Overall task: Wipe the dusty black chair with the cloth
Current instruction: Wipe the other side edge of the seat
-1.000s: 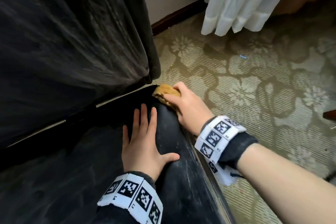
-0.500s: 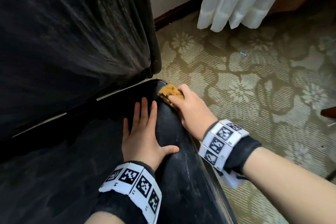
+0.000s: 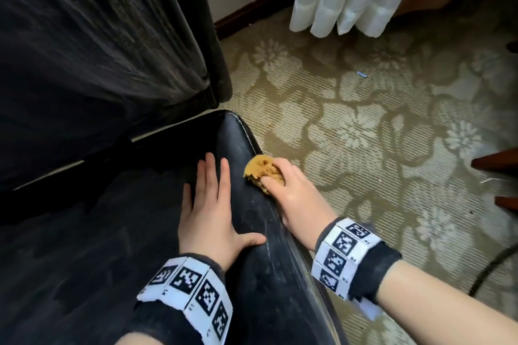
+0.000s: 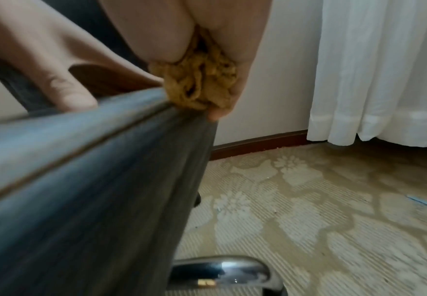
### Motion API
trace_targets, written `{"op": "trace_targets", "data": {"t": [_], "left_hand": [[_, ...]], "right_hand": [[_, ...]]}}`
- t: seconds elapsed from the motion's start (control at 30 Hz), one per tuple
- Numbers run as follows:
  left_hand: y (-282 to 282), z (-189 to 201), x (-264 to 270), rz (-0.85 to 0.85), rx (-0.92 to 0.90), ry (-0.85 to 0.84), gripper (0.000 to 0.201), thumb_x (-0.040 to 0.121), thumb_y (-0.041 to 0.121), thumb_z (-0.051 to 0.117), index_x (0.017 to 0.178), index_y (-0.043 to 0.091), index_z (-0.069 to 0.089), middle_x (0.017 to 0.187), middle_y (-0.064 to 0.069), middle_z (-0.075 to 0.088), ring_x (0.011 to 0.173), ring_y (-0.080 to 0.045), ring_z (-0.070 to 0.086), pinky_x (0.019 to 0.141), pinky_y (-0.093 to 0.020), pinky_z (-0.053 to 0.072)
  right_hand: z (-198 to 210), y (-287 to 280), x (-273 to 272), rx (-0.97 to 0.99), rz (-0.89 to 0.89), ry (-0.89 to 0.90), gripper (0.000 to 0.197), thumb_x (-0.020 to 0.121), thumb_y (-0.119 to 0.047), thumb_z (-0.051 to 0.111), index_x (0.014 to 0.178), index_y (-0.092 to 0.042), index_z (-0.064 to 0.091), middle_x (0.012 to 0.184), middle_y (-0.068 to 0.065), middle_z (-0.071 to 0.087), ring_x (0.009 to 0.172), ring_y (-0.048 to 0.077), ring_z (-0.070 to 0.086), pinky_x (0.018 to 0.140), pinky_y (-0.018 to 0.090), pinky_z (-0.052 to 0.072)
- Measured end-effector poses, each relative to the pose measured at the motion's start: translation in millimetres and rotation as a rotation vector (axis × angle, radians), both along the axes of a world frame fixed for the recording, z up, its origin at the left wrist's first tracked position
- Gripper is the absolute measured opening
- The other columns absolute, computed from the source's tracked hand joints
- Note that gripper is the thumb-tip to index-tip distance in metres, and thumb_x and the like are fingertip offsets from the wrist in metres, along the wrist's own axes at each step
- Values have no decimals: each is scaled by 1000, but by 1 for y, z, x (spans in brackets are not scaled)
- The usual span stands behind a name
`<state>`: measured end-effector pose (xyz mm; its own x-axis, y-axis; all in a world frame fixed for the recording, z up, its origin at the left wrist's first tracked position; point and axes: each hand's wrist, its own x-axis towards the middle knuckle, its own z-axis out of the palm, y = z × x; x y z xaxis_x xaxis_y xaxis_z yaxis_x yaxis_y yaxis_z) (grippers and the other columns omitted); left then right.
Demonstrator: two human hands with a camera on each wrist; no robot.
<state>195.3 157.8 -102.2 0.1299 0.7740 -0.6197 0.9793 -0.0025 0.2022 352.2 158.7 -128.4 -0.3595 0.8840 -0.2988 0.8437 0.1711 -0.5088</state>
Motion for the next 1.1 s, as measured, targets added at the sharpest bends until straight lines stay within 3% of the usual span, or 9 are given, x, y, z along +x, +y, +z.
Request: {"op": "trace_targets", "data": {"t": [0.2,0.33,0.43,0.57,0.63,0.73,0.87,1.0,1.1], "left_hand": [[-1,-3,3,11,6,-18,138,58,71,64,132,19,-39,135,1,-48,131,-10,-36,116,-40,-9],[-2,-6,3,14,21,-15,137,59,70,65,138,17,-34,134,0,-47,136,-13,-32,116,-41,-7],[-2,-4,3,11,23,-22,136,59,69,66,131,19,-38,134,1,-47,131,-9,-34,117,-41,-6],[-2,-4,2,6,14,-18,139,57,70,66,140,17,-32,135,1,-47,138,-14,-30,117,-41,-6],[-3,-4,3,-4,9,-13,138,58,69,67,142,17,-29,137,2,-46,139,-14,-29,117,-41,-7],[-2,-1,6,-10,0,-3,137,59,66,69,143,17,-28,146,-1,-40,140,-16,-28,117,-40,-6],[-16,10,14,-49,-6,11,131,65,61,69,143,15,-26,150,-5,-36,141,-17,-27,118,-39,-1],[-44,13,21,-140,-52,58,135,62,65,67,131,16,-38,139,-4,-45,135,-15,-34,119,-41,-1],[-43,8,20,-141,-48,76,136,61,67,67,130,16,-39,137,-4,-47,130,-14,-37,118,-40,-3]], "right_hand": [[-4,-30,41,-170,-177,-118,47,86,3,54,130,-14,48,128,8,41,98,14,46,97,30,46],[12,-9,10,48,-170,83,44,69,8,69,111,-5,61,114,18,52,89,31,59,78,41,57],[18,-14,-18,28,-50,-18,43,48,-5,83,88,-5,66,107,22,61,77,34,60,52,28,52],[14,-39,-6,47,-32,-87,31,72,-4,38,88,-7,64,108,22,60,75,33,59,49,29,52],[8,-55,3,-14,-29,-107,33,69,6,44,95,-5,61,113,24,56,80,35,59,50,34,55],[9,-60,16,-101,-74,-67,49,61,15,67,105,-6,59,118,19,51,94,34,56,66,43,58],[15,-49,26,-53,-476,-91,45,83,6,57,123,-14,55,123,8,43,103,22,51,99,38,46],[29,-61,-8,-40,-153,-10,41,64,3,64,102,-10,61,122,19,51,93,36,55,66,42,56],[27,-69,1,-128,-118,-147,28,70,-8,43,88,-8,65,108,21,63,74,33,62,42,30,50]]}}
